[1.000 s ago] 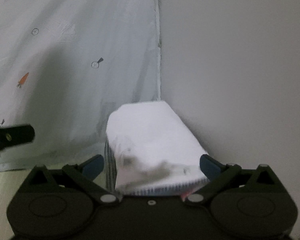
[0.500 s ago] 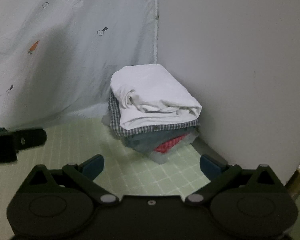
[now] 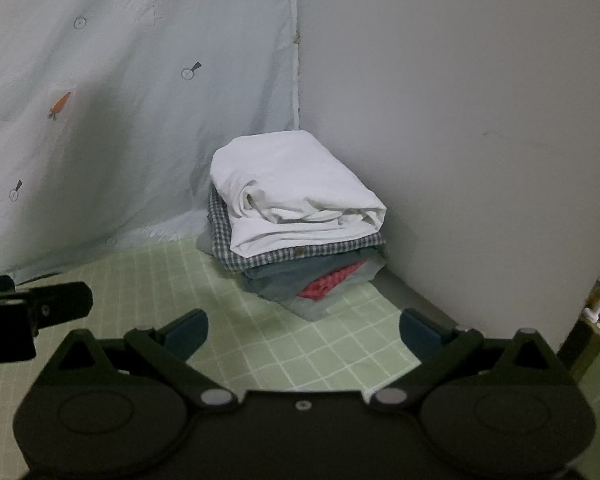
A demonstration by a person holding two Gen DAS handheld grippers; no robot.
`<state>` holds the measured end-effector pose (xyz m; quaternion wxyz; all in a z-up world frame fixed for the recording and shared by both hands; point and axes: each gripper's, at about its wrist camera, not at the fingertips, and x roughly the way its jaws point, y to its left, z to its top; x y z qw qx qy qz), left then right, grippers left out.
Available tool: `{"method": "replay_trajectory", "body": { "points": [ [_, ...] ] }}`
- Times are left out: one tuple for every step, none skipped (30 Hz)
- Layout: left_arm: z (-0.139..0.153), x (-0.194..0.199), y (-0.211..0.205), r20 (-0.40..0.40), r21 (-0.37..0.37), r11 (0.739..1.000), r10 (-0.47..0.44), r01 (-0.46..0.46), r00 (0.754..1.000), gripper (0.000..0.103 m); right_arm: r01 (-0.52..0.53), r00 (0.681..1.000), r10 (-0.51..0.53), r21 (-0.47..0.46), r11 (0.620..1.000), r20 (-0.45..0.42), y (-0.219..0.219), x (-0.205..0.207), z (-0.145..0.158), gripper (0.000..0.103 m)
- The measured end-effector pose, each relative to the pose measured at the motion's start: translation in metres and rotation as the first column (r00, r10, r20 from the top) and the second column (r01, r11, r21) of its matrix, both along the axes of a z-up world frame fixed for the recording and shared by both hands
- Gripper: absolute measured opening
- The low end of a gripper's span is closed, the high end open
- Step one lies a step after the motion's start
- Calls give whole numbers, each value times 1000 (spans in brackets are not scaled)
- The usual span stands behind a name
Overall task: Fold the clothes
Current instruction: 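Release the shirt and withdraw both open grippers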
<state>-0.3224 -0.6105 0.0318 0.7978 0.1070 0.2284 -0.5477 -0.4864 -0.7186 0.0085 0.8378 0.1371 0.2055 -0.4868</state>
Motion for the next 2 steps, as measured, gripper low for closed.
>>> {"method": "replay_trajectory", "body": {
  "points": [
    [0,-1,1,-1,0,1000,-3,3,1000,103,-1,1000,1,0,1000,0,0,-1,0,103],
    [0,-2,1,-1,1,1000,-6,6,1000,103,-2,1000,2,1,1000,1,1,-1,0,103]
  ]
}}
